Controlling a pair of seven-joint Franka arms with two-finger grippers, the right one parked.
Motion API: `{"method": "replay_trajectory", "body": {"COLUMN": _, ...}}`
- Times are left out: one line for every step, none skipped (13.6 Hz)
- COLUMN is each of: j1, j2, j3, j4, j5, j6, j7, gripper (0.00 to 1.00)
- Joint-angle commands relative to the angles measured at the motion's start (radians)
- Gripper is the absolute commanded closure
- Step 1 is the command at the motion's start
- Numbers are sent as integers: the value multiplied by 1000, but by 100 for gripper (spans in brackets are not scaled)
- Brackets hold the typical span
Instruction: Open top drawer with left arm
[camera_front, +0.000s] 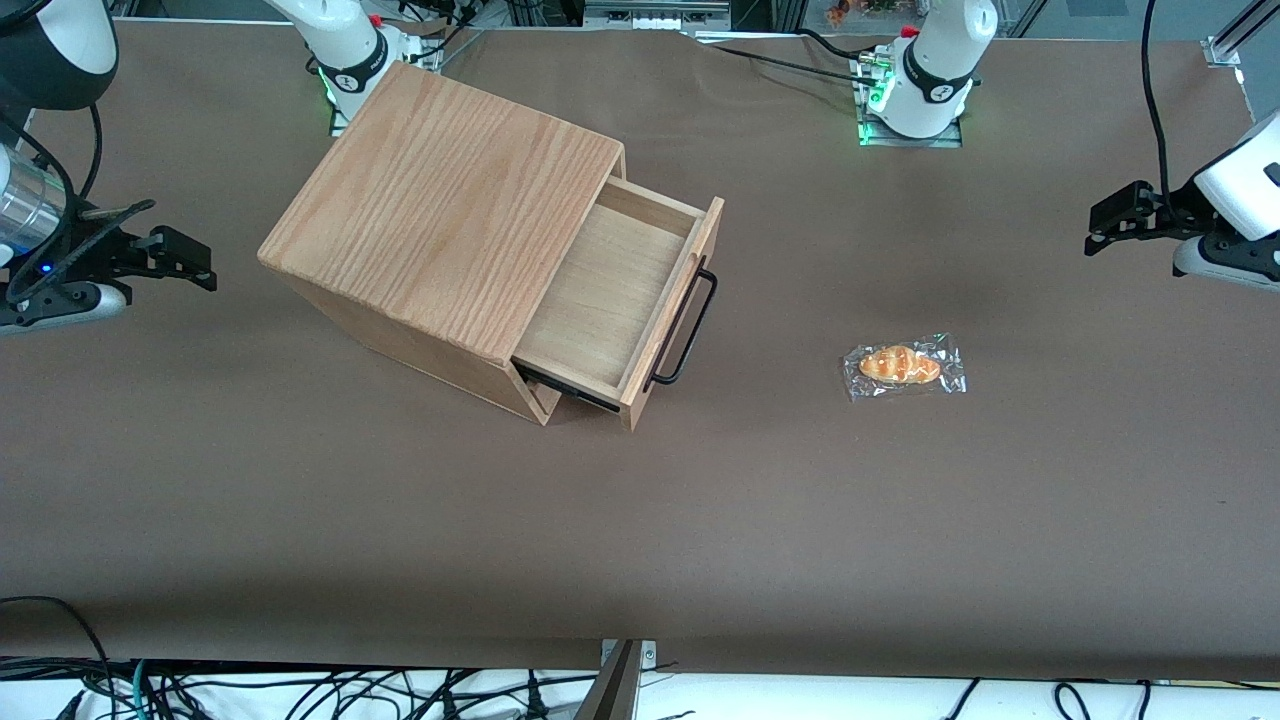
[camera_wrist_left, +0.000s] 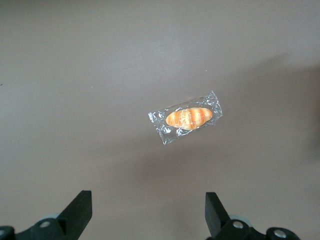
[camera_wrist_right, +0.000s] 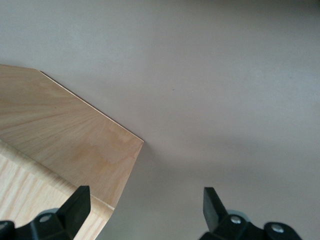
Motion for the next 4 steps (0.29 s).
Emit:
{"method": "replay_trajectory", "body": {"j1": 0, "j2": -17, "j3": 0, "j4": -18, "j5": 25, "j6": 10, "j7": 14, "gripper": 0}}
{"method": "replay_trajectory", "body": {"j1": 0, "j2": -17, "j3": 0, "j4": -16, "j5": 27, "j6": 10, "j7": 16, "gripper": 0}}
{"method": "replay_trajectory", "body": {"j1": 0, "j2": -17, "j3": 0, "j4": -16, "j5": 25, "j6": 10, "j7": 17, "gripper": 0}}
{"method": "replay_trajectory", "body": {"j1": 0, "j2": -17, "j3": 0, "j4": -18, "j5": 27, "j6": 10, "j7": 17, "gripper": 0}}
